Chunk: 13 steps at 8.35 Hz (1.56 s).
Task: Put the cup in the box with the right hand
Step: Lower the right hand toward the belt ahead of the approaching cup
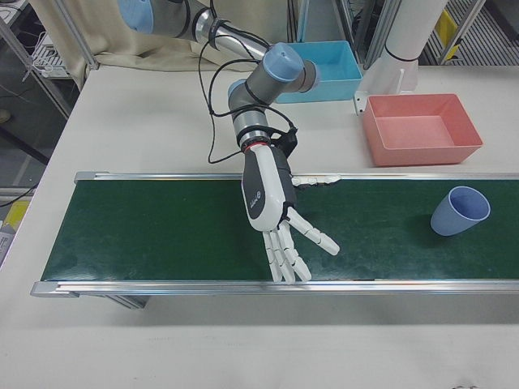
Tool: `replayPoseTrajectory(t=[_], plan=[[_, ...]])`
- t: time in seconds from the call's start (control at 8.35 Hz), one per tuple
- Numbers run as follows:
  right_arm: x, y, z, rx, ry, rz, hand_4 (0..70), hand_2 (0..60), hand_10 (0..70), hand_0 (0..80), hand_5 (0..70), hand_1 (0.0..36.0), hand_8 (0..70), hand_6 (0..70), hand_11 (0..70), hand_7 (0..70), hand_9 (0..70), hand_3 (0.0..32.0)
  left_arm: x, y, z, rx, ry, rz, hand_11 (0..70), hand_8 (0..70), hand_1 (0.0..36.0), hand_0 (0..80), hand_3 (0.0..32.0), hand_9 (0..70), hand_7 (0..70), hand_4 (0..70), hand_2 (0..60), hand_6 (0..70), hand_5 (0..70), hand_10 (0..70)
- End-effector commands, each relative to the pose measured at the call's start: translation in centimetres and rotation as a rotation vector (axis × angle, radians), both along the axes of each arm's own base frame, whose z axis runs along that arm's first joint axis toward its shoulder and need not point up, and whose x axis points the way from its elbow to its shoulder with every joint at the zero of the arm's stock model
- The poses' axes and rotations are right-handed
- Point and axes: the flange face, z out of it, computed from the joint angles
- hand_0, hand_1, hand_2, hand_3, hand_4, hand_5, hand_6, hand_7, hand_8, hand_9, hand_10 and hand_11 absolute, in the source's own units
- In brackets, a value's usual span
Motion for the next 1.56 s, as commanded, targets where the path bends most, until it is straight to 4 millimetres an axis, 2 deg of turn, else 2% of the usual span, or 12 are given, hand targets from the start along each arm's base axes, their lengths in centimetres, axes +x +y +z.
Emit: replayPoseTrajectory(t=[0.0, 0.12, 0.24, 0.36, 0.48, 0.6, 0.72, 0.84, 0.96, 1.2, 1.32, 1.44], plan=[[-0.4, -0.8, -0.4, 0.038, -0.128, 0.028, 12.3, 0.0, 4.5, 59.3, 6.6, 10.4, 6.0, 5.9, 8.7, 15.3, 11.8, 0.0, 0.0, 0.0, -0.1, 0.001, 0.0, 0.0, 0.0, 0.0, 0.0, 0.0, 0.0, 0.0, 0.0, 0.0, 0.0, 0.0, 0.0, 0.0], [-0.4, -1.0, 0.0, 0.025, -0.171, 0.023, 15.5, 0.0, 4.2, 59.7, 6.4, 9.4, 5.9, 6.1, 8.1, 16.9, 11.9, 0.0, 0.0, 0.0, -0.1, 0.001, 0.0, 0.0, 0.0, 0.0, 0.0, 0.0, 0.0, 0.0, 0.0, 0.0, 0.0, 0.0, 0.0, 0.0], [-0.6, -0.9, 0.1, 0.019, -0.195, 0.015, 13.9, 0.0, 3.4, 58.6, 6.4, 12.7, 5.4, 6.2, 7.0, 17.8, 11.3, 0.0, 0.0, 0.0, 0.0, 0.0, 0.0, 0.0, 0.0, 0.0, 0.0, 0.0, 0.0, 0.0, 0.0, 0.0, 0.0, 0.0, 0.0, 0.0], [-0.8, -0.8, 0.1, 0.018, -0.199, 0.008, 15.7, 0.0, 2.3, 58.6, 6.2, 14.0, 4.6, 6.3, 5.4, 19.4, 10.5, 0.0, 0.0, 0.0, 0.0, 0.0, 0.0, 0.0, 0.0, 0.0, 0.0, 0.0, 0.0, 0.0, 0.0, 0.0, 0.0, 0.0, 0.0, 0.0], [-1.2, -0.7, 0.1, 0.018, -0.201, 0.002, 25.2, 0.0, 1.1, 62.0, 5.8, 10.3, 3.5, 6.6, 3.5, 21.9, 9.4, 0.0, 0.0, 0.0, 0.0, 0.001, 0.0, 0.0, 0.0, 0.0, 0.0, 0.0, 0.0, 0.0, 0.0, 0.0, 0.0, 0.0, 0.0, 0.0], [-1.7, -0.5, 0.1, 0.017, -0.202, -0.006, 26.4, 0.0, 0.5, 61.7, 5.6, 11.1, 2.9, 6.7, 2.6, 23.7, 8.9, 0.0, 0.0, 0.0, 0.0, 0.001, 0.0, 0.0, 0.0, 0.0, 0.0, 0.0, 0.0, 0.0, 0.0, 0.0, 0.0, 0.0, 0.0, 0.0], [-2.1, -0.3, 0.1, 0.016, -0.202, -0.015, 25.2, 0.0, 0.6, 60.6, 5.5, 12.1, 3.0, 6.8, 2.8, 24.1, 9.1, 0.0, 0.0, 0.0, 0.0, 0.001, 0.0, 0.0, 0.0, 0.0, 0.0, 0.0, 0.0, 0.0, 0.0, 0.0, 0.0, 0.0, 0.0, 0.0], [-2.4, -0.2, 0.1, 0.016, -0.204, -0.02, 28.0, 0.0, 0.8, 62.0, 5.5, 9.6, 3.3, 6.8, 3.1, 24.0, 9.5, 0.0, 0.1, 0.0, 0.0, 0.001, 0.0, 0.002, 0.0, 0.0, 0.0, 0.0, 0.0, 0.0, 0.0, 0.0, 0.0, 0.0, 0.0, 0.0], [-2.5, -0.2, 0.1, 0.015, -0.203, -0.022, 26.1, 0.0, 0.8, 61.0, 5.5, 11.1, 3.3, 6.8, 3.0, 24.0, 9.5, 0.0, 0.0, 0.0, 0.0, 0.0, 0.0, 0.0, 0.0, 0.0, 0.0, 0.0, 0.0, 0.0, 0.0, 0.0, 0.0, 0.0, 0.0, 0.0], [-2.8, -0.3, 1.0, -0.001, -0.197, -0.025, 28.1, 0.0, 0.3, 60.2, 5.2, 11.3, 2.9, 7.2, 2.3, 26.9, 9.4, 0.0, 0.0, -0.1, -0.1, 0.001, 0.0, 0.0, 0.0, 0.0, 0.0, 0.0, 0.0, 0.0, 0.0, 0.0, 0.0, 0.0, 0.0, 0.0], [-2.9, -0.3, 1.0, -0.002, -0.199, -0.025, 25.9, 0.0, 0.3, 58.8, 5.2, 13.3, 2.8, 7.4, 2.3, 27.6, 9.3, 0.0, 0.0, 0.0, 0.0, 0.0, 0.0, 0.0, 0.0, 0.0, 0.0, 0.0, 0.0, 0.0, 0.0, 0.0, 0.0, 0.0, 0.0, 0.0], [-3.1, -0.2, 0.9, -0.001, -0.2, -0.03, 26.5, 0.0, 0.5, 59.4, 5.2, 11.4, 3.0, 7.1, 2.5, 25.9, 9.4, 0.0, 0.0, 0.0, 0.0, 0.0, 0.0, 0.0, 0.0, 0.0, 0.0, 0.0, 0.0, 0.0, 0.0, 0.0, 0.0, 0.0, 0.0, 0.0]])
